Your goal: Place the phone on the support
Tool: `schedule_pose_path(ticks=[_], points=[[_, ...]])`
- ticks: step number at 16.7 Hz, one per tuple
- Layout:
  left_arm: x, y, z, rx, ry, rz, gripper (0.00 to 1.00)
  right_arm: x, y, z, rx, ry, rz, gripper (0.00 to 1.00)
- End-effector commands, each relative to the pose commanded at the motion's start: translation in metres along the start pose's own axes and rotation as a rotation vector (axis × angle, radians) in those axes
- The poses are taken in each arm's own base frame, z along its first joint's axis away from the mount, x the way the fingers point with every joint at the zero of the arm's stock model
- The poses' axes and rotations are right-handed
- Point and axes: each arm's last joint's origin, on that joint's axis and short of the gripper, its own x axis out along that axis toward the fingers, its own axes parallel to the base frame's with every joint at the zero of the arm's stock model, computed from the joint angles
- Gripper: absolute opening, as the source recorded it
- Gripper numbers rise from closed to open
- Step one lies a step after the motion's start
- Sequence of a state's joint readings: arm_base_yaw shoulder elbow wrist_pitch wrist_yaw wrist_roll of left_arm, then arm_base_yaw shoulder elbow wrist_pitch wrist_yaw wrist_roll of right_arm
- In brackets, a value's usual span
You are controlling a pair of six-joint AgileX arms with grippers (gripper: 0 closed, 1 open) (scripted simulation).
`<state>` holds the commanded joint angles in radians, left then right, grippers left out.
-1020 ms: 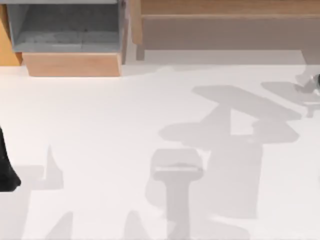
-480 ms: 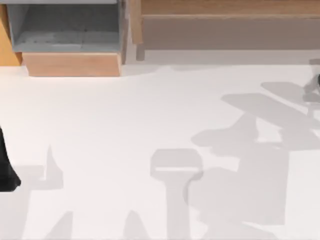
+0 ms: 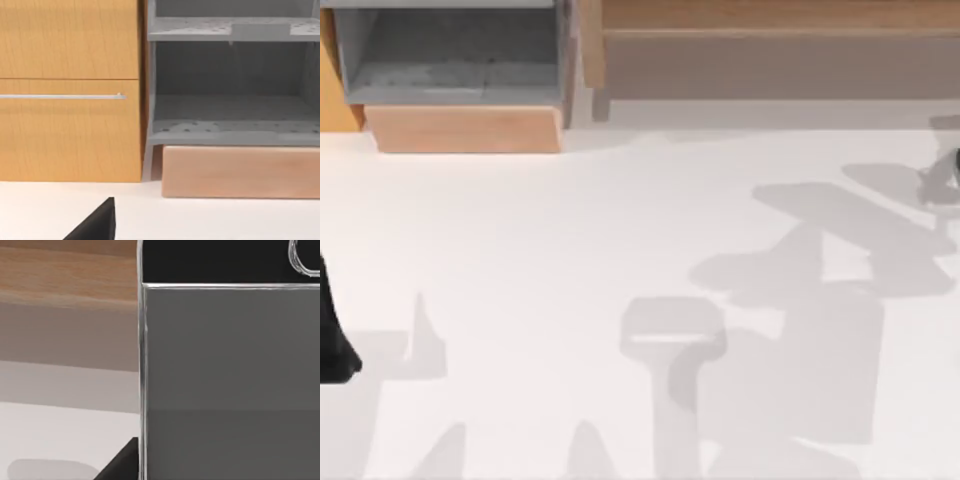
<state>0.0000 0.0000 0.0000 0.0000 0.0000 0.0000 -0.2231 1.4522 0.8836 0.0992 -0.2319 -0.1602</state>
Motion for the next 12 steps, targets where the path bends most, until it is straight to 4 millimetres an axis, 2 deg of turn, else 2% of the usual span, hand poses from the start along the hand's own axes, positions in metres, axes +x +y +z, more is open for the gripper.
schedule_pose_path(ticks=[4,8,12], points=[[0.000,0.000,0.000,0.000,0.000,0.000,1.00,0.018,-0.004,0.002,-0.024,0.006,-0.032,0.00],[0.000,0.000,0.000,0.000,0.000,0.000,1.00,0.040,-0.009,-0.004,0.001,-0.006,-0.009,0.00],[0.000,0.000,0.000,0.000,0.000,0.000,1.00,0.045,-0.011,-0.006,0.010,-0.012,0.000,0.00]])
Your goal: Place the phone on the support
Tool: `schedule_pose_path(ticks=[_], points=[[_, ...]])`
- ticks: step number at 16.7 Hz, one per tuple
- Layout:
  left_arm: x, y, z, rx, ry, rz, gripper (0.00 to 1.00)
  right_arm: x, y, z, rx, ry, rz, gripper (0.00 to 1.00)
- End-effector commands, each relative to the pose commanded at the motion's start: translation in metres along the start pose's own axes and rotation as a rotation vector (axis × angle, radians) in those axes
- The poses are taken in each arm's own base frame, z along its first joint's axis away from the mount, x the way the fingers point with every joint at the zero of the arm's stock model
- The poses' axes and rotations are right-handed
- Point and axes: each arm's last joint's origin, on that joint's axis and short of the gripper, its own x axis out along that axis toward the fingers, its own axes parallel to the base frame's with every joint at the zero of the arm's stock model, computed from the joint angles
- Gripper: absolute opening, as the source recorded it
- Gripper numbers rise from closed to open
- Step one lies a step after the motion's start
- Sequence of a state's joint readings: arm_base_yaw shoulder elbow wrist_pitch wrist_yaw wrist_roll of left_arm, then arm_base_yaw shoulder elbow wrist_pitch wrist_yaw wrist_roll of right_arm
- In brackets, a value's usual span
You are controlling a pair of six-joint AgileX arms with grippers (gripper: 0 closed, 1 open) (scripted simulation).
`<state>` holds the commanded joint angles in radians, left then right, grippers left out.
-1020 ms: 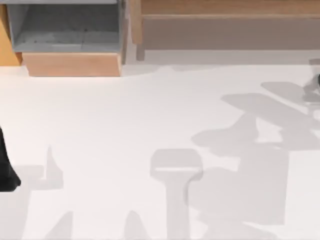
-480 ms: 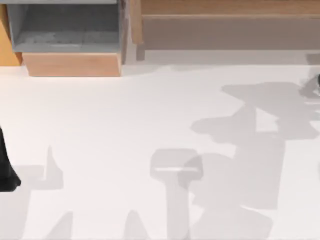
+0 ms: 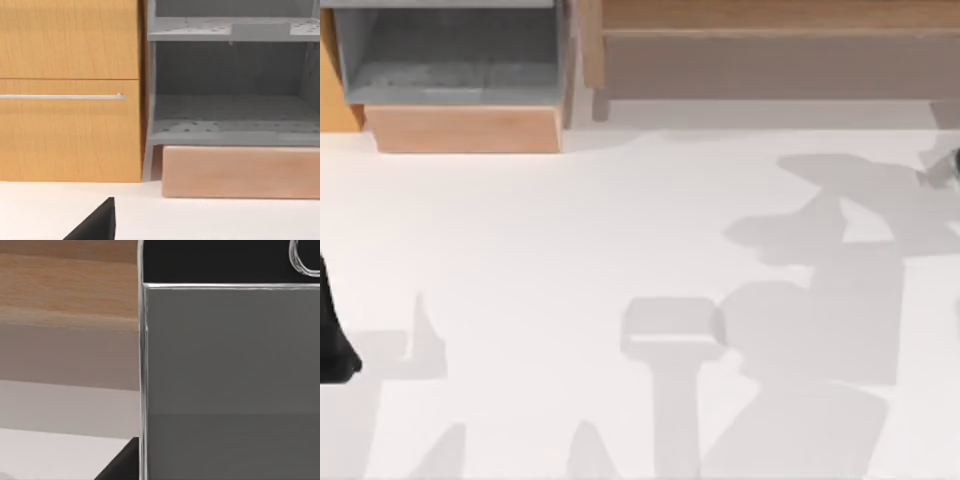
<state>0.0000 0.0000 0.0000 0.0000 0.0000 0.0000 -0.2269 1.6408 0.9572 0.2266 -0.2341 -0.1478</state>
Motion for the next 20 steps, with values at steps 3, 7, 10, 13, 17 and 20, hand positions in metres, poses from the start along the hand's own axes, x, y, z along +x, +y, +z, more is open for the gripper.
schedule_pose_path(ticks=[3,7,10,13,17,20], points=[[0.0000,0.0000,0.0000,0.000,0.000,0.000,1.00,0.0000,0.0000,0.0000,0.000,0.000,0.000,0.15],[0.0000,0.0000,0.0000,0.000,0.000,0.000,1.00,0.0000,0.0000,0.0000,0.000,0.000,0.000,0.45],[0.0000,0.0000,0.0000,0.000,0.000,0.000,1.00,0.0000,0.0000,0.0000,0.000,0.000,0.000,0.68],[0.0000,0.0000,0.0000,0.000,0.000,0.000,1.00,0.0000,0.0000,0.0000,0.000,0.000,0.000,0.90],[0.0000,0.0000,0.0000,0.000,0.000,0.000,1.00,0.0000,0.0000,0.0000,0.000,0.000,0.000,1.00],[0.0000,0.0000,0.0000,0.000,0.000,0.000,1.00,0.0000,0.0000,0.0000,0.000,0.000,0.000,1.00]])
